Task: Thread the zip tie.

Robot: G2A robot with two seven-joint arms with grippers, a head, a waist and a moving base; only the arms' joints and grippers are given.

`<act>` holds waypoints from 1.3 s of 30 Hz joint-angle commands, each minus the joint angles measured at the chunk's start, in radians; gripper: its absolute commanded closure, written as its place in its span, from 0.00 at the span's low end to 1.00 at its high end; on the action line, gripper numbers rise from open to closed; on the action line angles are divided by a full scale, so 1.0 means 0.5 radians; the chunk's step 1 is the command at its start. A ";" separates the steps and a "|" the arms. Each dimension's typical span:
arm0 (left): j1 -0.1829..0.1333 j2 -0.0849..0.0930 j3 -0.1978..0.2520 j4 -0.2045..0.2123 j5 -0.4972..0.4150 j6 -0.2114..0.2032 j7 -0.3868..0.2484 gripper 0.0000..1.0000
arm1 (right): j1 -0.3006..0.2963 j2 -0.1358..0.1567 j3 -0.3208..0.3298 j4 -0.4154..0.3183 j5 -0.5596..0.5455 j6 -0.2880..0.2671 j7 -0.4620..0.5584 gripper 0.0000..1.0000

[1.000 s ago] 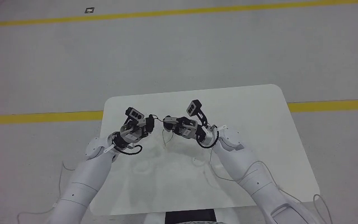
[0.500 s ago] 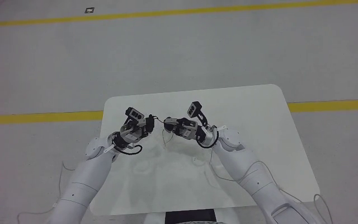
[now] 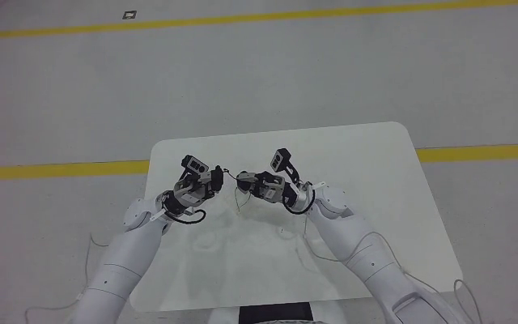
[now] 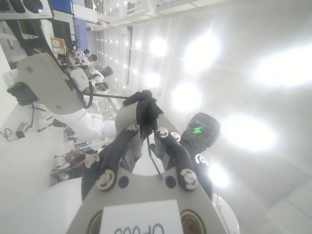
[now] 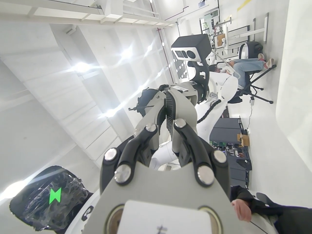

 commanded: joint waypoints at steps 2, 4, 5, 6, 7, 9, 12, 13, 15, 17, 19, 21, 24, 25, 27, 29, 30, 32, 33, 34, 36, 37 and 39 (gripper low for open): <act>0.000 0.000 0.000 0.000 0.000 0.000 0.000 1.00 | 0.002 0.001 -0.003 0.006 0.001 0.000 -0.002 1.00; 0.000 0.000 0.000 0.000 0.000 0.000 0.000 1.00 | 0.004 0.001 -0.004 0.008 0.002 -0.002 -0.004 1.00; 0.000 0.000 0.000 0.000 0.000 0.000 0.000 1.00 | 0.004 0.002 -0.005 0.008 0.002 -0.003 -0.005 1.00; 0.000 0.000 0.000 0.000 0.000 0.000 0.000 1.00 | 0.004 0.002 -0.005 0.008 0.003 -0.005 -0.005 1.00; 0.000 0.000 0.000 0.000 0.000 0.000 0.000 1.00 | 0.004 0.003 -0.006 0.009 0.003 -0.005 -0.006 1.00; 0.000 0.000 0.000 0.000 0.000 0.000 0.000 1.00 | 0.004 0.004 -0.006 0.010 0.004 -0.005 -0.007 1.00; 0.000 0.000 0.000 0.000 0.000 0.000 0.000 1.00 | 0.006 0.005 -0.006 0.017 0.005 0.001 -0.008 1.00; 0.000 0.000 0.000 0.000 0.000 0.000 0.000 1.00 | 0.008 0.006 -0.007 0.020 0.005 0.004 -0.009 1.00; 0.000 0.000 0.000 0.000 0.000 0.000 0.000 1.00 | 0.010 0.006 -0.009 0.023 0.003 0.008 -0.011 1.00; 0.000 0.000 0.000 0.000 0.000 0.000 0.000 1.00 | 0.013 0.007 -0.011 0.025 0.000 0.013 -0.012 1.00; 0.000 0.000 0.000 0.000 0.000 0.000 0.000 1.00 | 0.016 0.008 -0.014 0.027 -0.005 0.016 -0.014 1.00; 0.000 0.000 0.000 0.000 0.000 0.000 0.000 1.00 | 0.017 0.009 -0.018 0.027 -0.011 0.017 -0.020 1.00; 0.000 0.000 0.000 0.000 0.000 0.000 0.000 1.00 | 0.016 0.010 -0.019 0.030 -0.014 0.015 -0.025 1.00; 0.000 0.000 0.000 0.000 0.000 0.000 0.000 1.00 | 0.016 0.011 -0.019 0.031 -0.015 0.015 -0.026 1.00; 0.000 0.000 0.000 0.000 0.000 0.000 0.000 1.00 | 0.016 0.012 -0.020 0.032 -0.016 0.015 -0.028 1.00; 0.000 0.000 0.000 0.000 0.000 0.000 0.000 1.00 | 0.016 0.012 -0.021 0.033 -0.018 0.016 -0.030 1.00; 0.000 0.000 0.000 0.000 0.000 0.000 0.000 1.00 | 0.016 0.013 -0.023 0.033 -0.019 0.016 -0.031 1.00; 0.000 0.000 0.000 0.000 0.000 0.000 0.000 1.00 | 0.016 0.014 -0.025 0.035 -0.023 0.017 -0.033 1.00; 0.000 0.000 0.000 0.000 0.000 0.000 0.000 1.00 | 0.017 0.014 -0.026 0.035 -0.024 0.017 -0.034 1.00; 0.000 0.000 0.000 0.000 0.000 0.000 0.000 1.00 | 0.017 0.014 -0.028 0.036 -0.025 0.018 -0.035 1.00; 0.000 0.000 0.000 0.000 0.000 0.000 0.000 1.00 | 0.019 0.015 -0.030 0.039 -0.035 0.020 -0.041 1.00; 0.000 0.000 0.000 0.000 0.000 0.000 0.000 1.00 | 0.019 0.016 -0.032 0.039 -0.039 0.021 -0.044 1.00; 0.000 0.000 0.000 0.000 0.000 0.000 0.000 1.00 | 0.020 0.016 -0.034 0.039 -0.044 0.022 -0.048 1.00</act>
